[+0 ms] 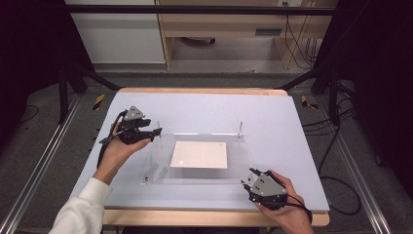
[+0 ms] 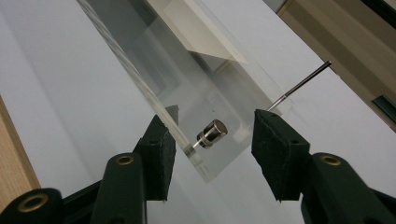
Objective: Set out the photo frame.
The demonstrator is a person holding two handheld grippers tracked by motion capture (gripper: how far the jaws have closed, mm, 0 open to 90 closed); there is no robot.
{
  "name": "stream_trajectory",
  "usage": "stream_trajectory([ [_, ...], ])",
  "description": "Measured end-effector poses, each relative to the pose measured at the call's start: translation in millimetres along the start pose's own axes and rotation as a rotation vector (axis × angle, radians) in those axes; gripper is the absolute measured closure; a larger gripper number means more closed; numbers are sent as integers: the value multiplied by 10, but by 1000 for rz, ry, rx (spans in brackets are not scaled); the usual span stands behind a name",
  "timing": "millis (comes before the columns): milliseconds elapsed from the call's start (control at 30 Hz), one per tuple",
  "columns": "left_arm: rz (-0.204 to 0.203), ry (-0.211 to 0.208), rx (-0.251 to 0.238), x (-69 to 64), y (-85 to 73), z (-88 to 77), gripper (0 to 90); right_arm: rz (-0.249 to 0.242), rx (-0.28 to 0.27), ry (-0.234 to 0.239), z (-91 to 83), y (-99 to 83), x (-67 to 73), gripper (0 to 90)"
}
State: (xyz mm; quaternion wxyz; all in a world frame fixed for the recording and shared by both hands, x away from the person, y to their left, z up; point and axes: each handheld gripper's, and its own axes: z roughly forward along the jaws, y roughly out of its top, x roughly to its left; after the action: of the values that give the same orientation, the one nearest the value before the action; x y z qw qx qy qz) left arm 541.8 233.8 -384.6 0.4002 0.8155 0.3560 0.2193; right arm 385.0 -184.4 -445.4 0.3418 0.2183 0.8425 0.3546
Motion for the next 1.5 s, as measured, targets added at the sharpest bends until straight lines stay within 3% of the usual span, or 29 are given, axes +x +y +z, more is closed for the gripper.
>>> stream_trajectory([
  [133,80,-39,-39,-238,53,-292,336,11,3,-3,-23,47,-27,521],
  [167,80,-39,-39,-238,53,-292,325,11,3,-3,-23,47,-27,521],
  [233,115,-39,-63,-329,82,-403,304,20,4,0,-31,70,-49,523],
  [433,205,-69,-72,-520,93,-586,237,34,16,2,-55,137,-98,534],
  [833,252,-109,-59,-716,3,-762,204,70,28,17,-79,241,-199,541],
  [1033,308,-110,-54,-796,-67,-834,216,81,29,20,-84,262,-228,541],
  [1067,333,-104,-53,-832,-101,-848,228,89,25,23,-84,269,-241,541],
  [1267,371,-119,-36,-916,-173,-843,245,106,27,29,-89,299,-273,542],
  [1500,445,-112,-7,-1018,-239,-794,278,117,28,31,-93,321,-300,543],
])
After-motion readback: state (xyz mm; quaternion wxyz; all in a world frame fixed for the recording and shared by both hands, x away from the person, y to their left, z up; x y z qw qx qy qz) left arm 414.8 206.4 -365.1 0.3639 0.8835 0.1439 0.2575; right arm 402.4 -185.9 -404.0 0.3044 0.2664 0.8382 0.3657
